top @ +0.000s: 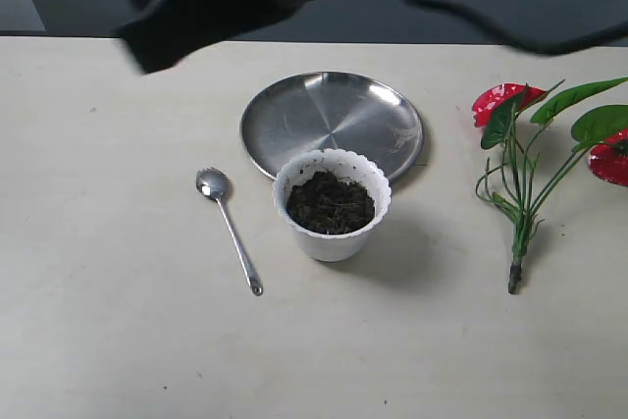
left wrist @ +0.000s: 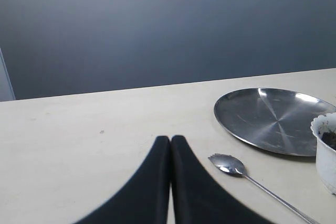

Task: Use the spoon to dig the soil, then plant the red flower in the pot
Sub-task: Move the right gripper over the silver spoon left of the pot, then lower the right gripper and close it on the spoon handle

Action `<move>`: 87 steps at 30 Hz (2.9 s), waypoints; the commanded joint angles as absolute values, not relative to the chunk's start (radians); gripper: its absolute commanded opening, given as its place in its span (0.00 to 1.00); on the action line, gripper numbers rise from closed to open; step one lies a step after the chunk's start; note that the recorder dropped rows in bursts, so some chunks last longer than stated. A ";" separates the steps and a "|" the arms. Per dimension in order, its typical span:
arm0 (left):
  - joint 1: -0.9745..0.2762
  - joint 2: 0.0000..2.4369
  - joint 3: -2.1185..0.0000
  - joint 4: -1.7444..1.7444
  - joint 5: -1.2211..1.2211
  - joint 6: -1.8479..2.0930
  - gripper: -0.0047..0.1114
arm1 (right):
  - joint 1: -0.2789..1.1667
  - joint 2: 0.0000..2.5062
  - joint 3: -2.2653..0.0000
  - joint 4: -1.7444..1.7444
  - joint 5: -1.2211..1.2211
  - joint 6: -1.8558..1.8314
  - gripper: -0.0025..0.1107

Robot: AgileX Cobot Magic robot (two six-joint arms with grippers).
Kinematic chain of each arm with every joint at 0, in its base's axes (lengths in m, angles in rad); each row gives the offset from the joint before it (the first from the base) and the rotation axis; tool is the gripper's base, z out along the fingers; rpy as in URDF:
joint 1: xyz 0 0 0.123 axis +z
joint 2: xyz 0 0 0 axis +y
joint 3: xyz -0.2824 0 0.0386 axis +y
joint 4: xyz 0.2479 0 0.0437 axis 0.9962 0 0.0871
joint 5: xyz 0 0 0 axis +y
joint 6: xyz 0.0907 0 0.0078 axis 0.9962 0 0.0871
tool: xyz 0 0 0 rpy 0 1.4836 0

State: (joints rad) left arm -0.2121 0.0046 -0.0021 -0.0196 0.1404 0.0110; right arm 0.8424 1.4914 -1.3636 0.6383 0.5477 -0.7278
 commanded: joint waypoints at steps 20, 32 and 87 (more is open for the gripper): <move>-0.219 0.000 0.000 -0.021 0.127 0.011 0.05 | 1.001 2.377 -2.230 -0.158 1.132 0.219 0.02; -0.219 0.000 0.000 -0.021 0.127 0.011 0.05 | 1.001 2.456 -2.250 -0.209 1.221 0.270 0.02; -0.219 0.000 0.000 -0.016 0.127 0.011 0.05 | 0.948 2.540 -2.250 -0.279 1.221 0.449 0.34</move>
